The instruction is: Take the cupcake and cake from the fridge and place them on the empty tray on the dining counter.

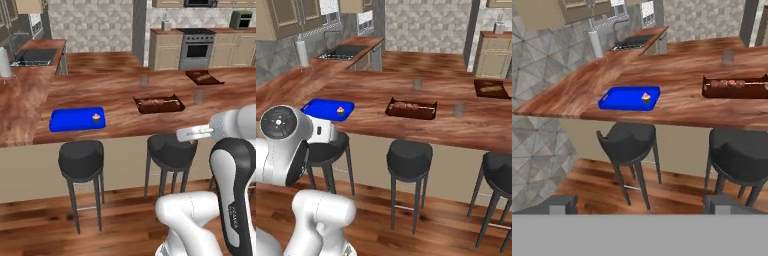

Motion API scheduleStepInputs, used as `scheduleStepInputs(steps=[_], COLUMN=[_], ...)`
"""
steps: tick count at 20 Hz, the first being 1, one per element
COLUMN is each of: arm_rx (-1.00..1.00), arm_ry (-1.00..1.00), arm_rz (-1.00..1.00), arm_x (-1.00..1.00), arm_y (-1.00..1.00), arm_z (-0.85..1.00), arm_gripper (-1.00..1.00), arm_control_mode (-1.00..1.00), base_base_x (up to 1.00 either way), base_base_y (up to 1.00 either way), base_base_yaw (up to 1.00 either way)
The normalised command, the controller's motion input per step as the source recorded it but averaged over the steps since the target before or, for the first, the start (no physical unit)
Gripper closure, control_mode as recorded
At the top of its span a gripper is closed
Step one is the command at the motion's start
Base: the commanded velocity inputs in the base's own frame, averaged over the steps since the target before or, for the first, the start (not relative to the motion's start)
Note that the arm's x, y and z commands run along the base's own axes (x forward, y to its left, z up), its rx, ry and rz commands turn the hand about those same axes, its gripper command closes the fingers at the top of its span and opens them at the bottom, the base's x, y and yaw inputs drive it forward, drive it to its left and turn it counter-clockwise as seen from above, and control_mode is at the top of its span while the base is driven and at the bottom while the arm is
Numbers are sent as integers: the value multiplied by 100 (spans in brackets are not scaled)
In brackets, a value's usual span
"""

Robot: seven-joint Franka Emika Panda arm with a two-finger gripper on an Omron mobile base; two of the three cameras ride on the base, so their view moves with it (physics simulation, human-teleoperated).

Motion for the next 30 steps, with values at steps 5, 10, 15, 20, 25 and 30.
scheduleStepInputs(steps=[5,10,15,20,25,30], arm_rx=[0,0,0,0,0,0], arm_ry=[0,0,0,0,0,0], arm_rz=[0,0,0,0,0,0], arm_x=[0,0,0,0,0,0], arm_y=[0,0,0,0,0,0], arm_z=[0,0,0,0,0,0], arm_gripper=[-100,-100,-100,-100,-100,-100], arm_control_mode=[100,100,100,100,100,100], base_base_x=[-33,-22,-9,-7,-1,0], base_base_y=[-100,-100,-100,-100,-100,-100], base_base_yaw=[0,0,0,0,-1,-8])
